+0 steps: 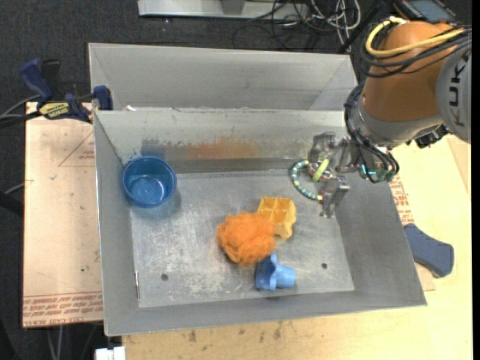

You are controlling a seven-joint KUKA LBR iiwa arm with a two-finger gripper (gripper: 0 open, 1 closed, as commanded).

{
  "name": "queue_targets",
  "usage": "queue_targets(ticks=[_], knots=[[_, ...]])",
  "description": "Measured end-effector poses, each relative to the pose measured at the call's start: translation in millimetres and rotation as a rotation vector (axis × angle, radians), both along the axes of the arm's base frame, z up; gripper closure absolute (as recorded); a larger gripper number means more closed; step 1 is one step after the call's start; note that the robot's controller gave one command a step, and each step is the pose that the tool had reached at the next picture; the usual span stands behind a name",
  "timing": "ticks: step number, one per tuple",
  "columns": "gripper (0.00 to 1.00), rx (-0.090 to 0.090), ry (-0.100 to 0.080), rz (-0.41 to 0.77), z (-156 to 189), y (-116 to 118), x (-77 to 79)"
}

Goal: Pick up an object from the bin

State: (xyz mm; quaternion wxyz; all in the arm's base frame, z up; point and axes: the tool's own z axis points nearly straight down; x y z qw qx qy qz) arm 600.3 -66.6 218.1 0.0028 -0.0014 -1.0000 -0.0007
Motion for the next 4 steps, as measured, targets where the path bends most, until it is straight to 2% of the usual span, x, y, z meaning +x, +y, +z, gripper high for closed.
queue_targets(ticks=[1, 2, 3, 4], knots=[[0.0, -0.001, -0.008, 0.002, 4, 0, 1.5], [0.0, -0.002, -0.015, 0.035, -37, 16, -17.5], [0.0, -0.001, -0.013, -0.018, -87, 33, 9.9], [1.0, 0.0, -0.007, 0.214, -117, 67, 9.8]])
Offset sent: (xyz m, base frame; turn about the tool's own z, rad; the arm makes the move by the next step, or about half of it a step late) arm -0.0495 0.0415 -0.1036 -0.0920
